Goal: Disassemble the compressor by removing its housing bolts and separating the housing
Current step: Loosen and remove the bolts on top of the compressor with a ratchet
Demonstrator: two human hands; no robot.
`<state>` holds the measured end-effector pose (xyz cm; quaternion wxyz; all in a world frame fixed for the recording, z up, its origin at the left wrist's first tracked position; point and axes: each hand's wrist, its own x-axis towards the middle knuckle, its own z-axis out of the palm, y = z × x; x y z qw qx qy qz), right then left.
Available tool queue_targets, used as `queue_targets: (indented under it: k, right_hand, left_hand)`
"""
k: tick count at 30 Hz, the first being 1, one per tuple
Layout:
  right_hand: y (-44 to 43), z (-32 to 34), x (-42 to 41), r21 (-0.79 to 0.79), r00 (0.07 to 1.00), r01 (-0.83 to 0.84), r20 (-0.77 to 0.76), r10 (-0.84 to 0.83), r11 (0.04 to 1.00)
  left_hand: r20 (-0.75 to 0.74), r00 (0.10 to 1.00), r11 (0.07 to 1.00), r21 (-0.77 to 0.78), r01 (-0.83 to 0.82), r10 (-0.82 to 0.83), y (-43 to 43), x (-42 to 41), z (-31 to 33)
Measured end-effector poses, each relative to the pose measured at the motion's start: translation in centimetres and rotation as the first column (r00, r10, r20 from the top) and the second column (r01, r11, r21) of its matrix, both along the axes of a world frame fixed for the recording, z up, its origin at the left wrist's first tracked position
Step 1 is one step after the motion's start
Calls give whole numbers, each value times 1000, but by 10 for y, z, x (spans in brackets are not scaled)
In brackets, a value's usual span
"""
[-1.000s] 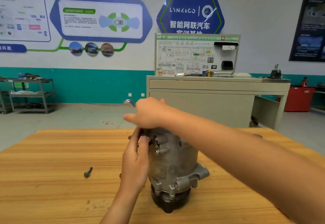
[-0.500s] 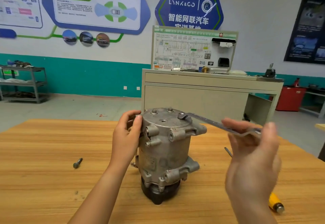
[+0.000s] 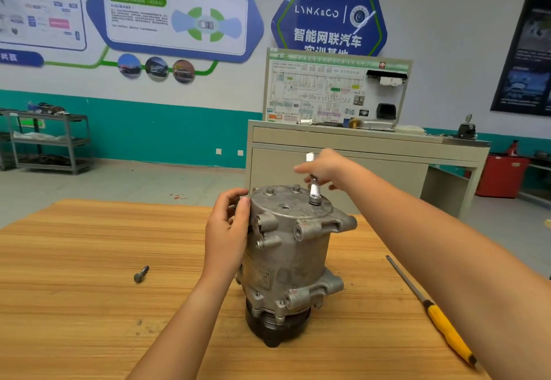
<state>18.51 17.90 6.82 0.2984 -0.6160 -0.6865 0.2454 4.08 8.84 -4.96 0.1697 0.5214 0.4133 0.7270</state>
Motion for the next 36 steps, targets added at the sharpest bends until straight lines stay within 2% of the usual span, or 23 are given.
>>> queue_targets:
  k: [2,3,6,8,9,10,12,13,15,16,17,19,22,23,25,27,28,29,31,33,34,35,36]
  right_hand:
    - [-10,14,-31,52,906,-145,409,112,988]
    - [-20,17,-47,81,838,-219,526,145,972]
    - [-61,10,-89,179,746,-407,630,213,896]
    - [-88,-8,-101,287,738,-486,641,211,826]
    - [-100,-19,-99,404,763,-494,626,161,770]
    - [-112,-30,-92,558,823,-467,558,106,686]
    - [-137,-47,-72,802,944,-330,296,149,497]
    - [-147,-56,-60,854,960,-261,180,215,450]
    - [-162,-74,-33,881,921,-122,-71,383,458]
    - [-168,-79,-20,862,844,-42,-239,480,505]
    - [-173,-80,-7,817,721,34,-419,552,576]
    - [-170,-74,20,676,458,146,-694,556,723]
    - [-146,-55,54,383,216,238,-917,335,893]
    - [-130,-50,63,267,173,276,-959,226,923]
    - [-93,-45,70,51,147,345,-989,-1,937]
    - [-56,-42,65,-112,207,315,-961,-183,943]
    - [-40,-39,59,-161,270,262,-934,-233,952]
    - [-26,-36,51,-187,364,215,-896,-256,959]
    - [-4,-25,33,-179,622,186,-739,-257,966]
    - [9,-10,11,-97,880,137,-445,-166,986]
    - [12,-3,-2,-42,963,87,-251,-95,995]
    - [13,2,-17,11,998,17,-53,-16,1000]
    - [11,6,-35,58,990,-68,130,60,996]
  left_hand:
    - [9,1000,1000,1,3,-3,0,0,0]
    - [9,1000,1000,2,3,-3,1,0,-1]
    - [8,1000,1000,7,4,-4,4,-2,-2]
    - [-38,999,999,-19,-37,36,11,-4,-5]
    - [-62,998,999,-28,-21,19,12,-3,-5]
    - [-83,997,1000,-8,5,-6,12,-2,-6]
    - [-49,996,997,39,71,-69,6,2,-5]
    - [-3,998,996,56,67,-67,5,1,-7]
    - [29,998,997,66,48,-50,3,-1,-7]
    - [27,999,998,58,35,-37,4,-1,-7]
    - [28,999,998,50,33,-34,5,-2,-8]
    - [33,999,999,41,31,-32,6,-1,-7]
    - [59,998,998,46,29,-32,5,1,-7]
    - [66,997,998,51,25,-29,5,2,-7]
    - [72,997,998,54,16,-20,6,2,-7]
    - [82,997,999,51,9,-13,7,2,-8]
    - [83,996,999,53,13,-18,7,2,-7]
    - [81,996,999,48,19,-23,7,2,-7]
    - [78,996,998,48,31,-35,6,1,-7]
    - [77,996,997,62,38,-43,6,0,-7]
    - [81,996,997,68,39,-45,5,0,-7]
    - [82,996,997,73,39,-45,4,1,-6]
    - [80,996,996,80,32,-38,4,1,-6]
